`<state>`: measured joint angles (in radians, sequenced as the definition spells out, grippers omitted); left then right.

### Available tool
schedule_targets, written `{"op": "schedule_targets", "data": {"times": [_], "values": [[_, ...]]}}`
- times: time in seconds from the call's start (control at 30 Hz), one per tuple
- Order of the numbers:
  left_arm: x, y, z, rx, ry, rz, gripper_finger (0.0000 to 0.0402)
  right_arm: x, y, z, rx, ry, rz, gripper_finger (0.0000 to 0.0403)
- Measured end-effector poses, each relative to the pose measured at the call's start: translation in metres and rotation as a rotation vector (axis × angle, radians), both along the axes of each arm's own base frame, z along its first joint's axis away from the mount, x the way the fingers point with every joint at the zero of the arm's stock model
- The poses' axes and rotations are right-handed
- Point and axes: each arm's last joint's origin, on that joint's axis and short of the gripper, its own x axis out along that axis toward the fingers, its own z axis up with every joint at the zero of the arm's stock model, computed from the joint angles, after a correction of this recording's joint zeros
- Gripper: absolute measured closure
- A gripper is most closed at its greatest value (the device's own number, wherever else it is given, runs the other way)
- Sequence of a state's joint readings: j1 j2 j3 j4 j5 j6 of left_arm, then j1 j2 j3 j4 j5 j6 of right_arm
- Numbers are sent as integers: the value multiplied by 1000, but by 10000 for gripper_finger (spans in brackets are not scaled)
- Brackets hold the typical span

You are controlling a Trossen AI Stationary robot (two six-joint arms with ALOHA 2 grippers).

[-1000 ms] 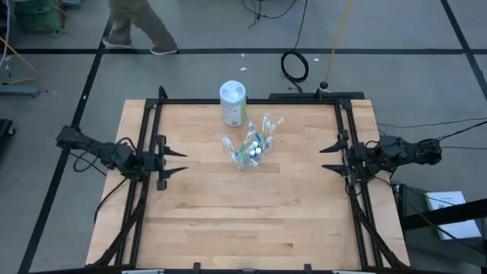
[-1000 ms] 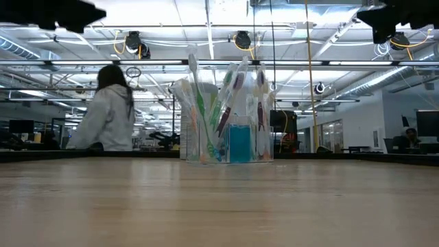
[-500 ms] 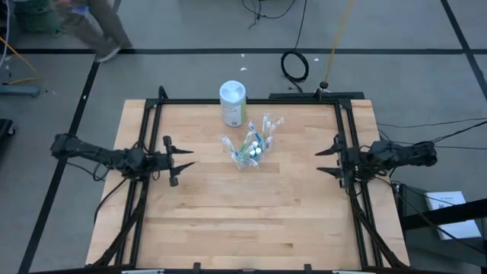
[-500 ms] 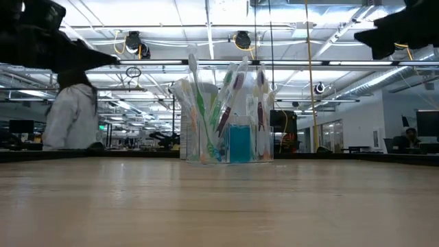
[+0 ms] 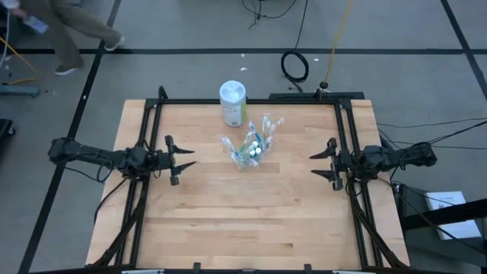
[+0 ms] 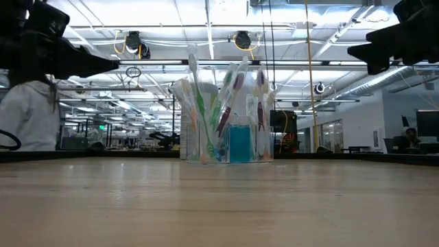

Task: Pick & Place toothbrushing station
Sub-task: Return to Home Position

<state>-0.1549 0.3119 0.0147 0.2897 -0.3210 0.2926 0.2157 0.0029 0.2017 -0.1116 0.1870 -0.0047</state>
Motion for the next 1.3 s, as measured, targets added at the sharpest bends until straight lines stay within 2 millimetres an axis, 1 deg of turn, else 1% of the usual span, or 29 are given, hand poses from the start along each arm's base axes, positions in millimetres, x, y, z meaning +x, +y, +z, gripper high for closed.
{"op": "schedule_targets", "data": {"times": [0.13, 0.3, 0.4, 0.5, 0.87, 1.3], "values": [[0, 0, 0, -15, -2, -18, 215, 2, 0, -4, 56, -7, 1, 181], [1, -2, 0, -17, 1, -93, 215, 8, 2, -21, 84, -47, 8, 178], [1, -3, 0, -18, 2, -147, 215, 9, 2, -18, 99, -107, 11, 177], [1, -4, 0, -16, 2, -183, 215, 9, 2, -20, 131, -92, 12, 179], [1, -4, 0, -64, -2, -181, 215, 9, 2, -22, 199, -69, 14, 181], [1, -4, 0, -67, -1, -179, 215, 10, 2, -22, 192, -68, 14, 177]]}}
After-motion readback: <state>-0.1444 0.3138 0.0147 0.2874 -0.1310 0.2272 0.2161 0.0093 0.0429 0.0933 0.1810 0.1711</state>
